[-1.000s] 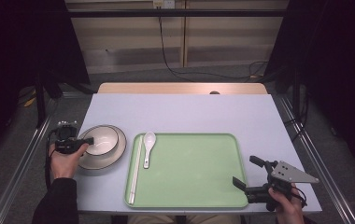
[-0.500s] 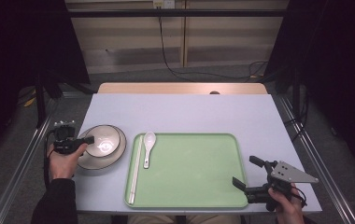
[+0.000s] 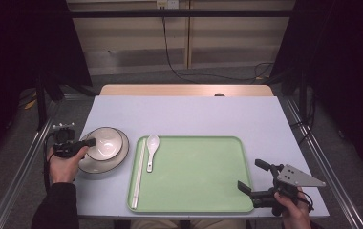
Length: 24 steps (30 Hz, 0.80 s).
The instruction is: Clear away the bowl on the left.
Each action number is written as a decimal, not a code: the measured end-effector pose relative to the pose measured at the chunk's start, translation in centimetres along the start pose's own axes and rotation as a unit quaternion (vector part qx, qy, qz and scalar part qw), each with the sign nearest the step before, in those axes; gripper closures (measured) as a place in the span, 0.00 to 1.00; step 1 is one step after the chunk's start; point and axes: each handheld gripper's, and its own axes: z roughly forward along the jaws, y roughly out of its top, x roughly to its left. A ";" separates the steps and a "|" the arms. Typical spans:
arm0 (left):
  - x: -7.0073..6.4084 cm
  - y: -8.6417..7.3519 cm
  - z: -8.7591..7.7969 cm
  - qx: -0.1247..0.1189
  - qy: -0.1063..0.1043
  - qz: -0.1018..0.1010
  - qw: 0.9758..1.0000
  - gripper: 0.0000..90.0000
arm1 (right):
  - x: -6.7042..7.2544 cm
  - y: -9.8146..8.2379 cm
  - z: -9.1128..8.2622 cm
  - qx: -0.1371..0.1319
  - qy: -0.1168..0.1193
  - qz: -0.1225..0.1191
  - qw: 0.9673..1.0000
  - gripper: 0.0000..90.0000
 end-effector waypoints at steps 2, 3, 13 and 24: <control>-0.2 0.0 -0.2 -0.006 0.001 -0.002 1.000 0.91 | 0.0 0.0 0.0 -0.001 -0.001 0.000 1.000 0.02; -0.2 0.1 -0.4 -0.002 -0.002 0.005 1.000 0.91 | 0.0 0.0 0.0 0.000 0.000 0.000 1.000 0.02; -1.9 0.4 -1.4 -0.026 -0.005 0.016 1.000 0.91 | 0.0 0.0 0.0 -0.001 -0.001 0.000 1.000 0.02; -4.1 0.0 -2.1 -0.028 -0.009 0.038 0.999 0.91 | 0.0 0.0 0.0 -0.001 -0.001 -0.001 1.000 0.02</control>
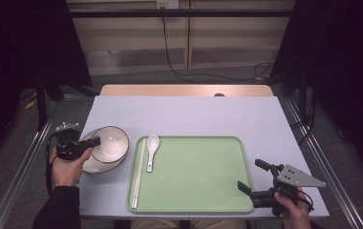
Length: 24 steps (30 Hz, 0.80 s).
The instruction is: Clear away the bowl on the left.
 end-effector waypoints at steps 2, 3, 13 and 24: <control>-0.5 0.1 -0.1 0.005 -0.007 0.009 1.000 0.91 | 0.0 0.0 0.0 0.000 0.000 -0.001 1.000 0.02; -0.9 0.2 -0.2 0.002 -0.009 0.015 1.000 0.91 | 0.0 0.0 0.0 0.000 0.000 0.002 1.000 0.02; -3.0 0.6 0.3 0.004 -0.046 0.035 0.998 0.91 | 0.0 0.0 0.0 -0.001 0.001 -0.001 1.000 0.02; -4.6 1.1 1.2 0.014 -0.067 0.047 0.997 0.91 | 0.0 0.0 0.0 0.000 0.000 0.000 1.000 0.02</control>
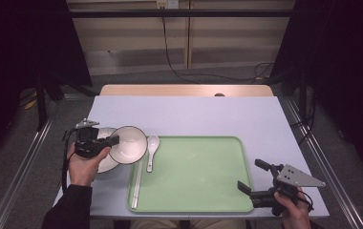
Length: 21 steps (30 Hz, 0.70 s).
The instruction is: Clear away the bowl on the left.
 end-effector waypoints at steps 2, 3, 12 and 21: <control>-0.4 0.2 0.2 0.001 -0.004 0.006 1.000 0.91 | 0.0 0.0 0.0 0.000 0.000 0.000 1.000 0.02; -0.6 0.3 0.3 0.002 -0.008 0.009 1.000 0.91 | 0.0 0.0 0.0 0.000 -0.001 0.000 1.000 0.02; -2.0 1.0 1.9 0.002 -0.025 0.016 1.000 0.91 | 0.0 0.0 0.0 -0.001 -0.001 0.003 1.000 0.02; -4.0 1.7 3.3 0.012 -0.044 0.036 0.998 0.91 | 0.0 0.0 0.0 0.000 0.000 0.002 1.000 0.02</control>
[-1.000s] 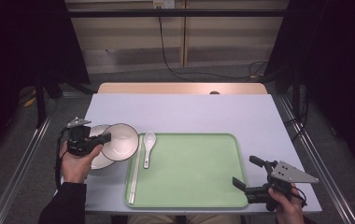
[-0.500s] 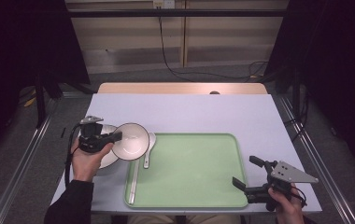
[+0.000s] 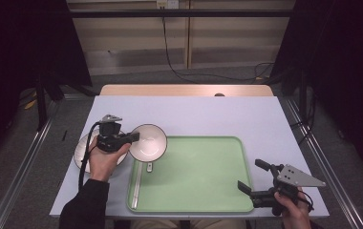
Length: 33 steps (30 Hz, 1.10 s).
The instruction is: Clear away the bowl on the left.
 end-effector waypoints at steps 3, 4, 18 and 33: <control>-0.6 0.4 0.6 -0.002 -0.008 -0.001 1.000 0.91 | 0.0 0.0 0.0 -0.001 0.000 0.000 1.000 0.02; -0.8 0.5 0.8 -0.003 -0.012 -0.001 1.000 0.91 | 0.0 0.0 0.0 -0.001 -0.001 0.000 1.000 0.02; -3.7 1.8 3.6 0.009 -0.045 0.015 0.999 0.91 | 0.0 0.0 0.1 -0.001 0.002 0.000 1.000 0.02; -6.6 3.1 7.4 0.023 -0.082 0.010 0.996 0.91 | 0.1 0.0 0.0 -0.001 0.006 -0.001 1.000 0.02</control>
